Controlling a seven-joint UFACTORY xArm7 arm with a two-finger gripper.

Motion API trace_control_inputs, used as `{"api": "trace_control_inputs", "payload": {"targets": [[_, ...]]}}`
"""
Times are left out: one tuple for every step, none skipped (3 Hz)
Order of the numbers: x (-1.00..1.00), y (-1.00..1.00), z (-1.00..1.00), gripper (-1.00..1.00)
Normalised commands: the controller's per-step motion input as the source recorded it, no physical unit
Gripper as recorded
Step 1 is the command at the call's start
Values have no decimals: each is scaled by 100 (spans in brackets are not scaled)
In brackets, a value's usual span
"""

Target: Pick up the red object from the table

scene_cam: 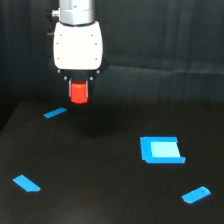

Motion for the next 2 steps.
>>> {"api": "trace_control_inputs", "payload": {"targets": [[4,11,2,-90],[5,0,2,-93]]}}
